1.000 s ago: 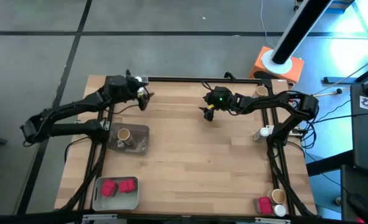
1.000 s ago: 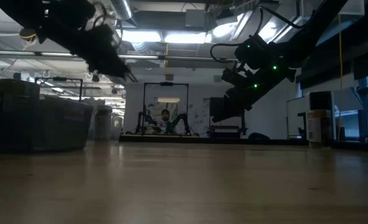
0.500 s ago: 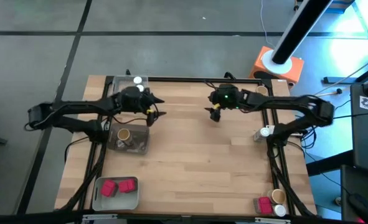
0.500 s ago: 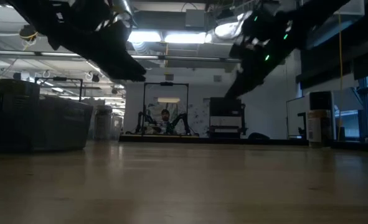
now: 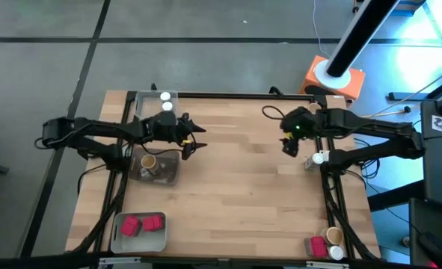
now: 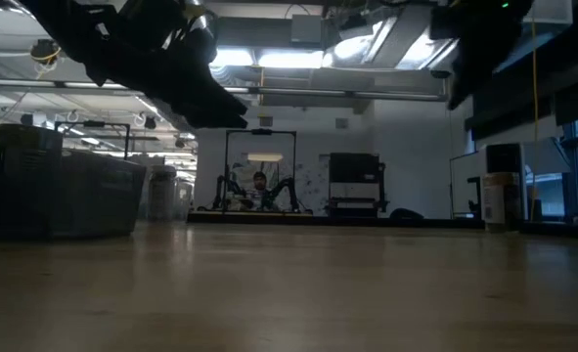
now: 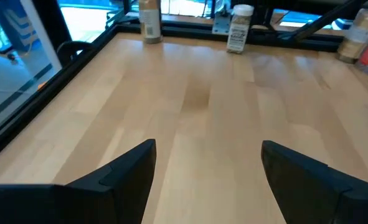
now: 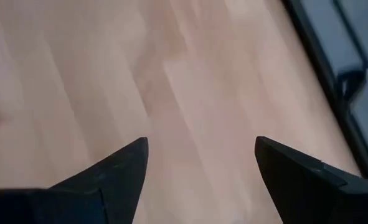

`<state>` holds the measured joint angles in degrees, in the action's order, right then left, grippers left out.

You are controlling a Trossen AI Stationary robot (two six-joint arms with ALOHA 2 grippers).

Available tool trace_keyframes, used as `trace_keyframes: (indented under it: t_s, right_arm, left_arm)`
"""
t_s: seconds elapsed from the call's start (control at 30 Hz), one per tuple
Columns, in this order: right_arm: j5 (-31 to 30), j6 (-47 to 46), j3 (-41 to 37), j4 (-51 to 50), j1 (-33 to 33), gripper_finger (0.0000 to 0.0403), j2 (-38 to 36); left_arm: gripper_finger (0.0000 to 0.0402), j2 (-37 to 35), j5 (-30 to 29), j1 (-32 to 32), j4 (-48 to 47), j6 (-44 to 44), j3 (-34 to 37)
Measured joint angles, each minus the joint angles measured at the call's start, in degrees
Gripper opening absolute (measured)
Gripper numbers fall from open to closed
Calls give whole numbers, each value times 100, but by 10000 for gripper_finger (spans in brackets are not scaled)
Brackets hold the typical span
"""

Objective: Sort spices by type
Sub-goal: Put the top white spice bottle into the transparent bin

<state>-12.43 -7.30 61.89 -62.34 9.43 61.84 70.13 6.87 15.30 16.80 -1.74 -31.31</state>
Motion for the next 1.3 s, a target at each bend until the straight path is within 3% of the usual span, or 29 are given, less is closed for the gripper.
trace_keyframes:
  t_s: [0.47, 0.9, 1.3]
  right_arm:
    - [255, -1944, 161, -2308, -565, 294, 7]
    - [474, -2831, -538, -2706, -1109, 294, 11]
    - [601, -2685, -1177, -2749, -1095, 294, 31]
  left_arm:
    - [274, 24, -4, -82, 212, -36, -2]
    - [274, 26, -7, -143, 215, -63, -2]
    - [274, 26, -7, -196, 229, -59, -2]
